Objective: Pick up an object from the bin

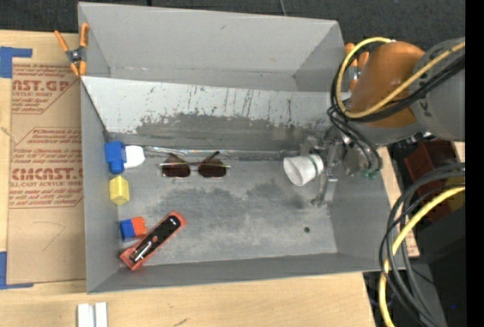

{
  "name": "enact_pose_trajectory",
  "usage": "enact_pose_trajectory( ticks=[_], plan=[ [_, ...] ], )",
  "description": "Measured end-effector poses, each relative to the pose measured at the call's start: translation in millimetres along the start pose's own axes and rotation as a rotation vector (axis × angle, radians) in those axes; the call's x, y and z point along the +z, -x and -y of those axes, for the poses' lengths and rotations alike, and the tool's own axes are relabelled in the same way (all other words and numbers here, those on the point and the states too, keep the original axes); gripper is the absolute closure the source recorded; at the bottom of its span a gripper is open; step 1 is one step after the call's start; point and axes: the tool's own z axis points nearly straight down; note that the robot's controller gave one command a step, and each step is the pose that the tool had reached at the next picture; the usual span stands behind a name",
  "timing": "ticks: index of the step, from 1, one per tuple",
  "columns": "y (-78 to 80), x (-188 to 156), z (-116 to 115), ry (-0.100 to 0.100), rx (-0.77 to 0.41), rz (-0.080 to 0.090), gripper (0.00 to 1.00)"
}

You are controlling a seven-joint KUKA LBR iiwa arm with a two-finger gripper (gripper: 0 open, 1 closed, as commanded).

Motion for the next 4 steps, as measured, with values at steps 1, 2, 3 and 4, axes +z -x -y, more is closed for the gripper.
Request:
enact_pose_trajectory(
  ticks=[1, 2, 3, 4],
  plan=[
    [10.7, -12.6, 12.6, -0.002, -0.015, 0.010, 0.00],
    [8.2, 36.7, 15.8, 0.001, -0.002, -0.001, 0.00],
    [6.4, 33.6, -6.8, 0.000, 0.339, 0.012, 1.00],
    [6.4, 33.6, -6.6, 0.000, 0.339, 0.012, 1.00]
  ],
)
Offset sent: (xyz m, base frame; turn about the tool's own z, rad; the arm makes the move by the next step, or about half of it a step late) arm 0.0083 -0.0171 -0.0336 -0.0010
